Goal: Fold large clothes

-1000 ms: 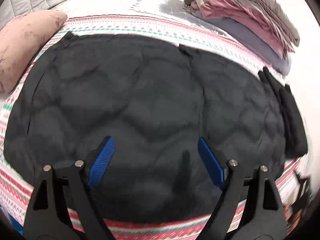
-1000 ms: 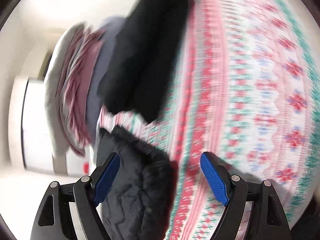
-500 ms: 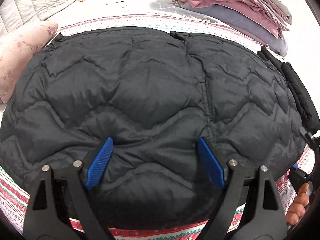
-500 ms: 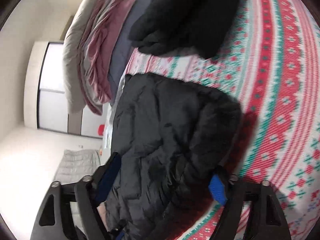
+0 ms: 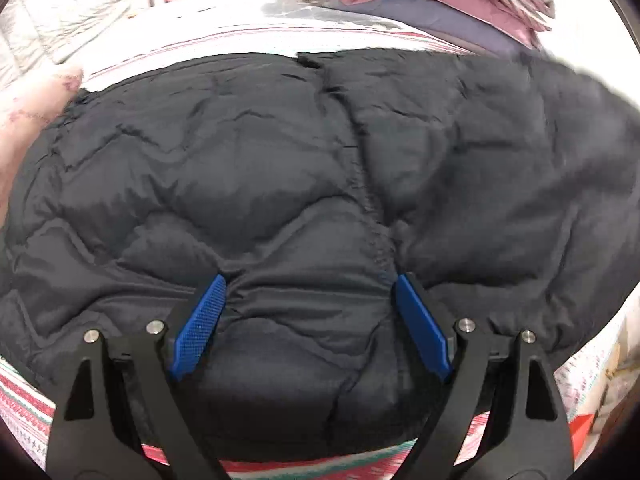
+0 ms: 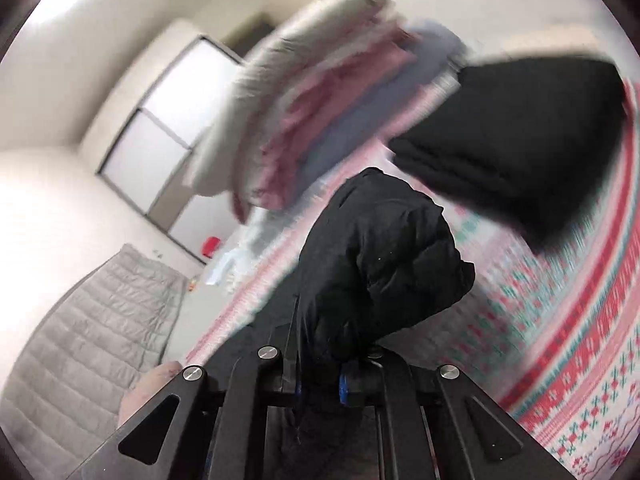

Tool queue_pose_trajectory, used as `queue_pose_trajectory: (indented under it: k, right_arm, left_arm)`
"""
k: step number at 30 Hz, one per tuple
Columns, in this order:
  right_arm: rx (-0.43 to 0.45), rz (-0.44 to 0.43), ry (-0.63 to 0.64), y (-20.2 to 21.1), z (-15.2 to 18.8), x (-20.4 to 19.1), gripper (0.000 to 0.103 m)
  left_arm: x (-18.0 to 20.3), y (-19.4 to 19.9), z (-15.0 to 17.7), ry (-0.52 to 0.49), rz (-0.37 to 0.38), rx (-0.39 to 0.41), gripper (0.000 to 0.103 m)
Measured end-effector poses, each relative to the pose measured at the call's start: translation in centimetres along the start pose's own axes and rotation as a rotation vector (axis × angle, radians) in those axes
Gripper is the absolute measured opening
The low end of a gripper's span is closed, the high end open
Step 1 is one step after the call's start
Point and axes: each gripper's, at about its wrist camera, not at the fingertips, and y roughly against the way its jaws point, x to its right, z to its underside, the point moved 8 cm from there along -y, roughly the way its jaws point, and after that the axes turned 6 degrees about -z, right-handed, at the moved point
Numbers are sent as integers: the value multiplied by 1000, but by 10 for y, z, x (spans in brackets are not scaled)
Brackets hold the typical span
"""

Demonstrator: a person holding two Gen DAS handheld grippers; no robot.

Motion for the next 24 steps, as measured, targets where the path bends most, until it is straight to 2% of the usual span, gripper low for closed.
queue_pose_trajectory:
  k: [4,7,9,12,17,20,24]
  right_arm:
    - [69,0,133,19,-19,-43,9]
    - [114,37,208,34,-26,-59,9]
    - [125,79,251,39,-25,-62,9]
    - [124,135,274,36,-23,-53,9]
    - [123,145,278,33,-22,-51,9]
    - [120,139,332,32,-17,-64,9]
    - [113,110,443,25,2,-99,9]
  left_arm:
    - [27,10,5,-3,177,-20,86]
    - [40,17,10,-45,233,-34,86]
    - [38,25,12,-65,235,-33,86]
    - [9,45,8,-35,208,26,86]
    - [-93,71,-13,139,22,132,86]
    - [-143,72,-8,272,30,128,85]
    - [-170,59,16,355,80,52,65]
